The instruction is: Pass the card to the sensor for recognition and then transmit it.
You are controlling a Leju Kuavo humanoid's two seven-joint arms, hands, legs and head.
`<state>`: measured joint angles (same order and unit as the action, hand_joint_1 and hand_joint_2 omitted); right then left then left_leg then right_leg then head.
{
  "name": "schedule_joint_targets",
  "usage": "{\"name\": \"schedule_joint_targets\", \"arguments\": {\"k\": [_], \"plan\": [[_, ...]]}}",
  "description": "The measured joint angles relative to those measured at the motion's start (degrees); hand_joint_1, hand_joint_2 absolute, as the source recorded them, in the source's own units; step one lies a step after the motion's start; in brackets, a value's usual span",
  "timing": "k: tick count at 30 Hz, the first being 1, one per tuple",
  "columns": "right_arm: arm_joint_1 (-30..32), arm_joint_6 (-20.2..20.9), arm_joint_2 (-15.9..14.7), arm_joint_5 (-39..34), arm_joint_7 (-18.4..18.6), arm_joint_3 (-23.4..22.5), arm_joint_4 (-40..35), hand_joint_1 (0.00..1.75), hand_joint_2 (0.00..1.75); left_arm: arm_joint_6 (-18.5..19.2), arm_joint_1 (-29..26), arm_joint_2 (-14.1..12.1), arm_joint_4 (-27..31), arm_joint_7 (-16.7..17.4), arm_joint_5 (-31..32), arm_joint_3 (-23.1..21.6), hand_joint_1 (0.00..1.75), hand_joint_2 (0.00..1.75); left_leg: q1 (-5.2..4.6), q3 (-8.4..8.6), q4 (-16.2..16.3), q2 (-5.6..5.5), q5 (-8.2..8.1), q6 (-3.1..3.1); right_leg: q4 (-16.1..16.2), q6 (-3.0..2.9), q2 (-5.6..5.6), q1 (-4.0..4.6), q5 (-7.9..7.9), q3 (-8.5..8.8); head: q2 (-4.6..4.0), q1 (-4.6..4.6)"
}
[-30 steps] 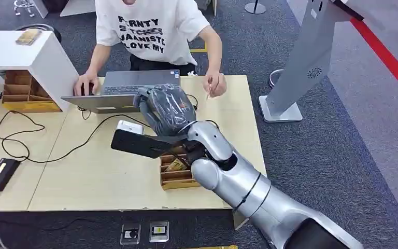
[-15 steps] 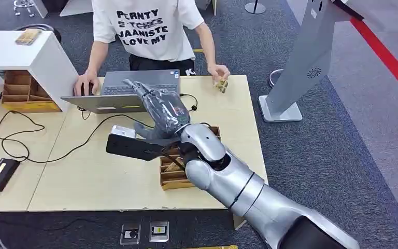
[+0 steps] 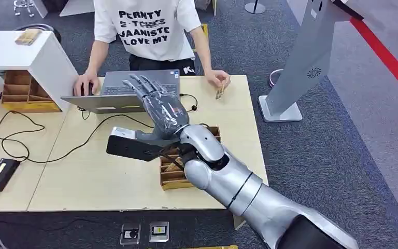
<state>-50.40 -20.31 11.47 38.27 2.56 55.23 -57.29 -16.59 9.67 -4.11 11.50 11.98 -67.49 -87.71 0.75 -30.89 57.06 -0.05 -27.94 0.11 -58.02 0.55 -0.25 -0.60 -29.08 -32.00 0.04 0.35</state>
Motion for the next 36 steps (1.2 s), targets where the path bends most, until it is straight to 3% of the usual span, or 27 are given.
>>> {"name": "schedule_joint_targets", "arguments": {"k": [11, 21, 29, 36], "plan": [[4.1, -2.67, -3.21, -1.05, 2.99, -0.9, -5.38, 0.0, 1.75, -0.44, -0.64, -0.17, 0.0, -0.96, -0.04, 0.0, 0.0, 0.0, 0.0, 0.04, 0.0, 0.06, 0.0, 0.0, 0.01, 0.0, 0.08, 0.0, 0.0, -0.02, 0.0, -0.02], [11.13, -8.85, -7.91, -5.44, 2.34, -3.71, -14.42, 0.0, 1.75, -0.94, -1.03, -0.17, 0.0, -0.96, -1.22, 0.13, 0.0, 0.0, -0.01, 0.06, 0.0, 0.13, -0.01, 0.0, 0.02, 0.0, 0.09, 0.0, 0.0, -0.02, 0.0, 0.0], [15.91, -11.03, -11.46, -6.6, 2.2, -5.77, -20.66, 0.0, 1.75, -1.18, -1.27, -0.2, 0.0, -0.96, -2.47, 0.35, 0.0, 0.0, 0.0, 0.08, 0.0, 0.13, -0.04, -0.03, 0.02, 0.0, 0.09, 0.0, 0.0, -0.02, 0.0, -0.02], [21.56, -11.39, -15.96, 0.05, 7.24, -7.39, -27.17, 0.0, 1.75, -1.18, -1.48, -0.42, 0.0, -0.96, -2.4, 0.7, 0.0, 0.0, -0.01, 0.08, 0.0, 0.17, -0.06, -0.04, 0.03, 0.0, 0.11, -0.01, 0.0, -0.03, 0.0, -0.02]]}}
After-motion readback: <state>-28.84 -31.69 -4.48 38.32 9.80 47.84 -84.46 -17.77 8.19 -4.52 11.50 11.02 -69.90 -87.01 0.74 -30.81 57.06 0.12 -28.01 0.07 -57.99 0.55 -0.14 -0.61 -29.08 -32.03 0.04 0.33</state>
